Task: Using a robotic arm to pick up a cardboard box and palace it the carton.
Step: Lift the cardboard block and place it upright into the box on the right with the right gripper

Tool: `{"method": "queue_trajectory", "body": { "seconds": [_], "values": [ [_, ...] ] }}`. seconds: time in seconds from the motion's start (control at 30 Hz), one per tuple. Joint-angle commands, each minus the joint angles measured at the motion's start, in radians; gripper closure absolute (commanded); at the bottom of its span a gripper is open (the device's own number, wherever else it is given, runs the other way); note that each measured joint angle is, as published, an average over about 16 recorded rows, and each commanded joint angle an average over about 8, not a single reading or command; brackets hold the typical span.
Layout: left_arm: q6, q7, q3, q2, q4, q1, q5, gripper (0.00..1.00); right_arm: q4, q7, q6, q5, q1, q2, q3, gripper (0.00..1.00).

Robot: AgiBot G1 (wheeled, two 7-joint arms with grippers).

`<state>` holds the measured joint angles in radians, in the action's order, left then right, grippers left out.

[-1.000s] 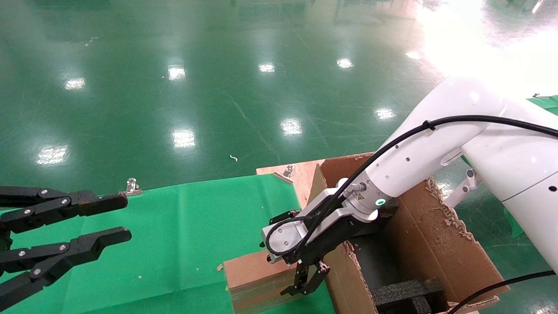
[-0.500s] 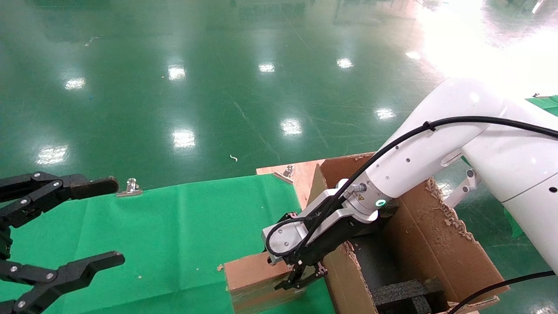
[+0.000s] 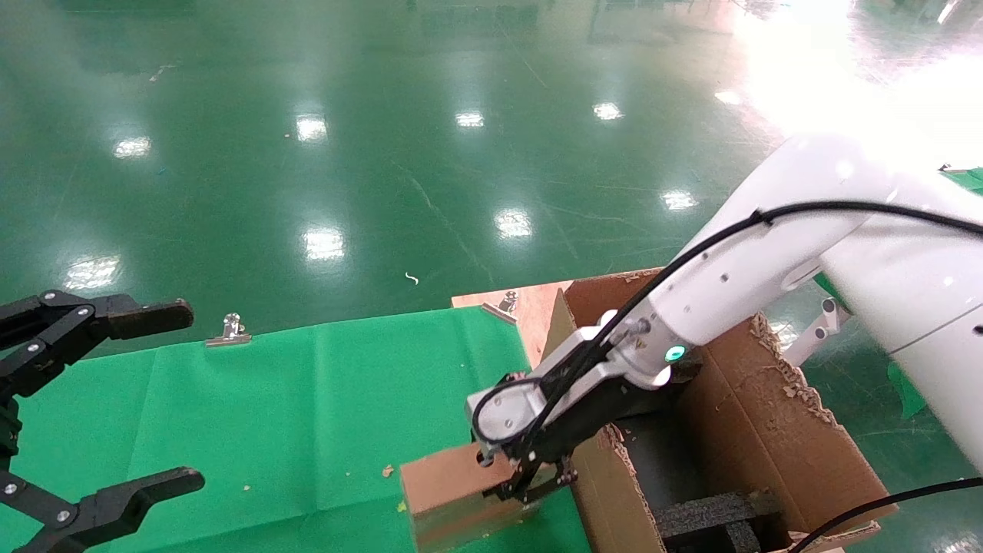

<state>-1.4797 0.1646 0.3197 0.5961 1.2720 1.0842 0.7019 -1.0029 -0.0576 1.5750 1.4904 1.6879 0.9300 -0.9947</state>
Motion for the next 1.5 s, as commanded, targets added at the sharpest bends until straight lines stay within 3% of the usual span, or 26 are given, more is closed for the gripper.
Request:
{"method": "queue_trajectory", "body": {
  "seconds": [0.03, 0.53, 0.83, 1.2, 1.5],
  "values": [
    [0.000, 0.000, 0.000, 0.000, 0.000, 0.000, 0.000, 0.00, 0.013, 0.000, 0.003, -0.009, 0.013, -0.004, 0.001, 1.00],
    [0.000, 0.000, 0.000, 0.000, 0.000, 0.000, 0.000, 0.00, 0.244, 0.136, 0.018, -0.195, 0.354, -0.035, -0.111, 1.00],
    [0.000, 0.000, 0.001, 0.000, 0.000, 0.000, 0.000, 0.00, 0.309, 0.194, 0.017, -0.272, 0.446, -0.052, -0.206, 1.00],
    [0.000, -0.001, 0.001, 0.000, 0.000, 0.000, -0.001, 0.00, 0.363, 0.238, 0.021, -0.290, 0.586, -0.163, -0.339, 1.00],
    [0.000, -0.001, 0.001, 0.000, 0.000, 0.000, -0.001, 0.00, 0.337, 0.235, 0.025, -0.296, 0.691, -0.280, -0.502, 1.00]
  ]
}}
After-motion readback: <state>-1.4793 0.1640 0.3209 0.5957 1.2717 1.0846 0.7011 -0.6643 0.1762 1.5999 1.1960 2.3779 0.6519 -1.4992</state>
